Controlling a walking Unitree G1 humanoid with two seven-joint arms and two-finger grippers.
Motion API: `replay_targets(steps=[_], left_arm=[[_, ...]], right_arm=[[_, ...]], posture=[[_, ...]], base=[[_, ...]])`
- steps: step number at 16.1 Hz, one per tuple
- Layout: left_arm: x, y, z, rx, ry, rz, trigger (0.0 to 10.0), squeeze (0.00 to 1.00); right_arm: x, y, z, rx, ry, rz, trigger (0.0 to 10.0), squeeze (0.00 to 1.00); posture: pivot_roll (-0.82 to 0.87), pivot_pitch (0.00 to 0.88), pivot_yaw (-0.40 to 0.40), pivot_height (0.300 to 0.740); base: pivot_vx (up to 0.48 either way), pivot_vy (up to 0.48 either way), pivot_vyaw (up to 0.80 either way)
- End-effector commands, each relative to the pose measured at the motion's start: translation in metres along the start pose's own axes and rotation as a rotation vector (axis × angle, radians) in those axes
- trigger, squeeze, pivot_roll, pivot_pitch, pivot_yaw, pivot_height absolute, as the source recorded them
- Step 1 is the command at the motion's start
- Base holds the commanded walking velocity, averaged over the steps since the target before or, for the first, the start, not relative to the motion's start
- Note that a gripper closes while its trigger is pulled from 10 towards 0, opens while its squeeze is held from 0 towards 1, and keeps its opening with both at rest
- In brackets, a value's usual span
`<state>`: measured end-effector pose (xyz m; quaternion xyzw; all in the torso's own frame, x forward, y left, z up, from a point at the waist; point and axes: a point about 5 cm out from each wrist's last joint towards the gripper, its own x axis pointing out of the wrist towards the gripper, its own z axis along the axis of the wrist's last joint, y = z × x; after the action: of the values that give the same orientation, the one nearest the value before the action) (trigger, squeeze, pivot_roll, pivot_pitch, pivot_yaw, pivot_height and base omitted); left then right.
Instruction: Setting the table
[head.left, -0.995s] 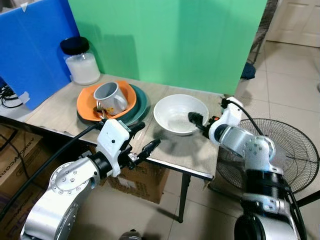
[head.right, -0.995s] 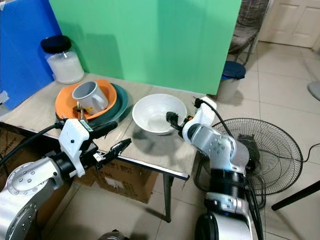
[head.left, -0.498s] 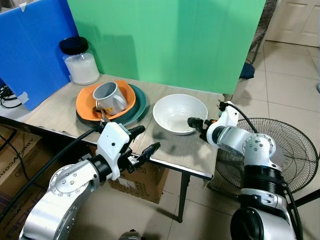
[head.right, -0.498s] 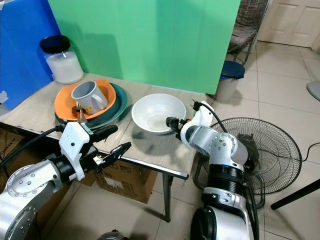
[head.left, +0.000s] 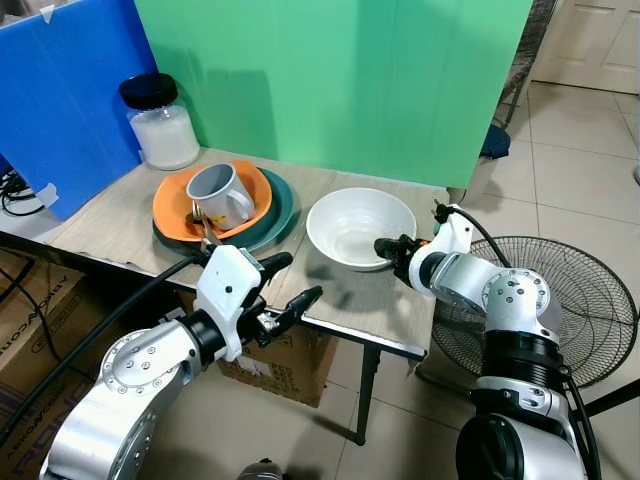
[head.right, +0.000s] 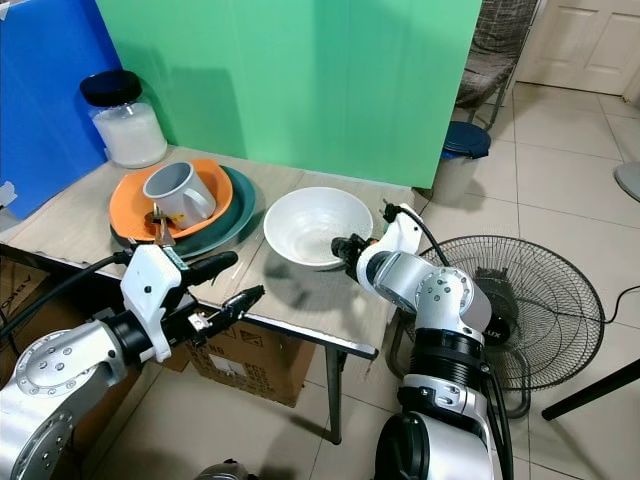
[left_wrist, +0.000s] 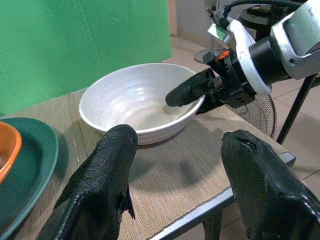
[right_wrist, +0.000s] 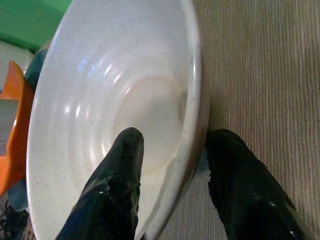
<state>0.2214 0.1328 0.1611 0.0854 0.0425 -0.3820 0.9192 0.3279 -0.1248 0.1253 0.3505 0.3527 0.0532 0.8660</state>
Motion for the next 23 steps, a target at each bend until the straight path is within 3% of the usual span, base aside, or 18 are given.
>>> replay_targets(steps=[1,6,10,16,17,18,21,22,23], left_arm=[[0.000,-0.001,0.003,0.019,-0.003,-0.010,10.0,0.00],[0.001,-0.002,0.003,0.020,-0.004,-0.011,10.0,0.00],[0.002,-0.001,0.003,0.021,-0.007,-0.007,10.0,0.00],[0.007,-0.001,0.003,0.023,-0.017,-0.014,10.0,0.00],[0.007,-0.001,0.003,0.024,-0.018,-0.012,10.0,0.00],[0.006,0.000,0.003,0.027,-0.019,-0.004,10.0,0.00],[0.006,0.001,0.003,0.033,-0.028,0.027,10.0,0.00],[0.007,0.003,0.003,0.042,-0.040,0.066,10.0,0.00],[0.009,0.005,0.004,0.041,-0.053,0.103,10.0,0.00]], right_arm=[[-0.001,0.007,0.004,-0.004,-0.007,0.013,0.0,0.00],[-0.001,0.007,0.005,0.012,-0.011,0.017,0.0,0.00],[-0.015,0.007,0.020,0.001,-0.120,0.030,0.0,0.00],[-0.036,0.018,0.035,0.090,-0.269,0.153,0.0,0.00],[-0.041,0.018,0.040,0.058,-0.336,0.158,0.0,0.00],[-0.058,0.017,0.049,-0.083,-0.474,0.157,0.0,0.00],[-0.080,0.020,0.046,-0.251,-0.552,0.193,0.0,0.00],[-0.093,0.019,0.039,-0.284,-0.596,0.214,2.5,0.00],[-0.097,0.015,0.034,-0.289,-0.609,0.204,9.8,0.00]], posture=[[0.21,0.000,0.029,0.727],[0.20,0.000,0.030,0.727],[0.19,0.000,0.035,0.727],[0.17,0.000,0.038,0.727],[0.17,0.000,0.036,0.727],[0.17,0.000,0.032,0.727],[0.17,0.000,0.026,0.727],[0.18,0.000,0.021,0.727],[0.18,0.000,0.021,0.727]], base=[[0.000,0.000,0.00],[0.000,0.000,0.00],[0.000,0.000,0.00],[0.000,0.000,0.00],[0.000,0.000,0.00],[0.000,0.000,0.00],[0.000,0.000,0.00],[0.000,0.000,0.00],[0.000,0.000,0.00]])
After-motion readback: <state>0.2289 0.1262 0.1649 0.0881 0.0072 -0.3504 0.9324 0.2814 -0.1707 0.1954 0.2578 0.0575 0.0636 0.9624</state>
